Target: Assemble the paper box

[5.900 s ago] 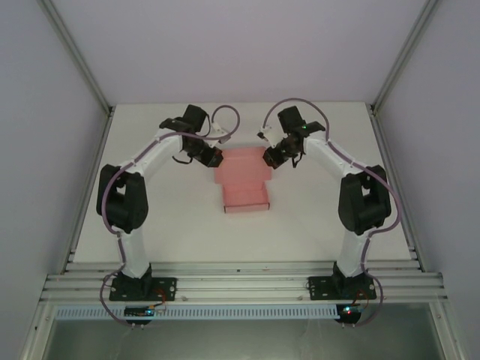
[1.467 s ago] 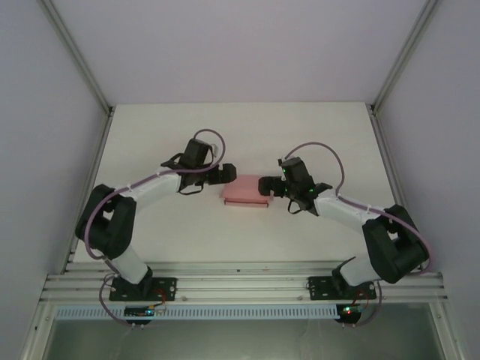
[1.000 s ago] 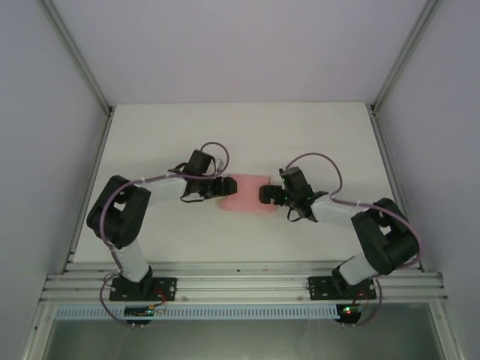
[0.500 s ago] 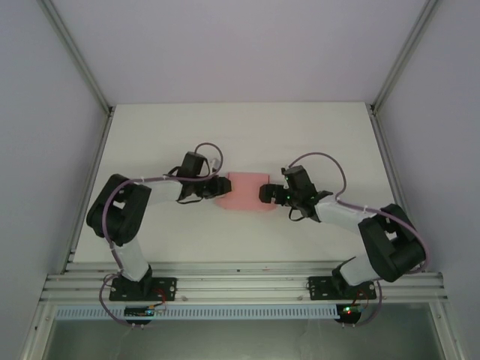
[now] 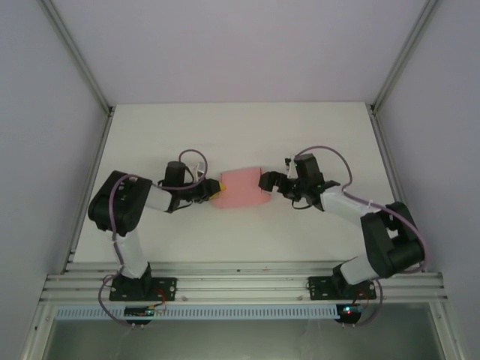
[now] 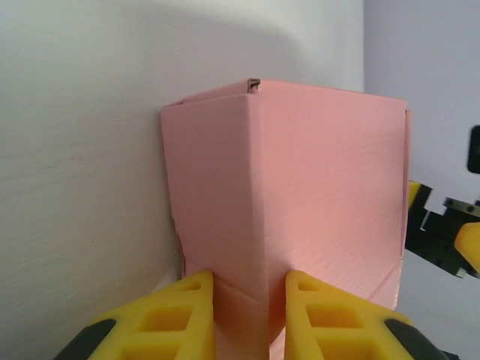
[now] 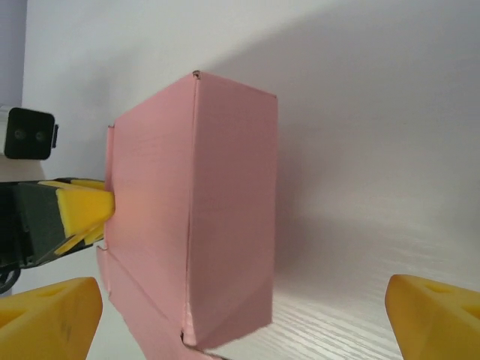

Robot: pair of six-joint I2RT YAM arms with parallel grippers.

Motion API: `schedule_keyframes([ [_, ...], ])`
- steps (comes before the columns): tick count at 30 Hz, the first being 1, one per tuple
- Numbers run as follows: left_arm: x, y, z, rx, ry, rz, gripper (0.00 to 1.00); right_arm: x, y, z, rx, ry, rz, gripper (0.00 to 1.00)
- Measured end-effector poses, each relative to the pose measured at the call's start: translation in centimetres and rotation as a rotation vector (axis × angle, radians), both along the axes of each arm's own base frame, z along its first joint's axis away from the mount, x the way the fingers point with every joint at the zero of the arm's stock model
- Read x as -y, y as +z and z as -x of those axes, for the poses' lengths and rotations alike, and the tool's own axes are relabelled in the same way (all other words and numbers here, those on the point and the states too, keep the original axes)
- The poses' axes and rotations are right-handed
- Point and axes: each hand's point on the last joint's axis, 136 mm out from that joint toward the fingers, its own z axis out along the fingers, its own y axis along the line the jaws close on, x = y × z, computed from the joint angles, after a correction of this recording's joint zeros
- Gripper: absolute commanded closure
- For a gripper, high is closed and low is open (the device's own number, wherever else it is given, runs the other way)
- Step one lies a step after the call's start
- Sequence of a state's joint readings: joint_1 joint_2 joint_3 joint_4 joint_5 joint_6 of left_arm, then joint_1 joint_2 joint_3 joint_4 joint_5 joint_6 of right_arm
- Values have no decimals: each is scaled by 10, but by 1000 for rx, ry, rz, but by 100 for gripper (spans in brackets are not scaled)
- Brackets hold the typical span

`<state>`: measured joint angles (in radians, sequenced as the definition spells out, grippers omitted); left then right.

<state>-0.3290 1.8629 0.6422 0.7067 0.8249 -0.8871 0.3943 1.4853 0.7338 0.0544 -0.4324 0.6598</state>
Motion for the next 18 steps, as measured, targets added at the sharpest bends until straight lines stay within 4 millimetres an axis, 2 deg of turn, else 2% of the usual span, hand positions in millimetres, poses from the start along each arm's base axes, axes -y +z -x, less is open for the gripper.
schedule_keyframes([
  [4,2,2,2,3,-10,29,79,-16,-10,0,-86,47,-70,3],
  [9,1,4,0,16,-13,40,78,-33,-24,-1,-174,70,-172,16],
  [12,1,5,0,18,-13,40,77,-39,-19,-4,-183,76,-223,24],
  [18,0,5,-1,20,-12,39,74,-47,4,-14,-145,81,-337,43],
])
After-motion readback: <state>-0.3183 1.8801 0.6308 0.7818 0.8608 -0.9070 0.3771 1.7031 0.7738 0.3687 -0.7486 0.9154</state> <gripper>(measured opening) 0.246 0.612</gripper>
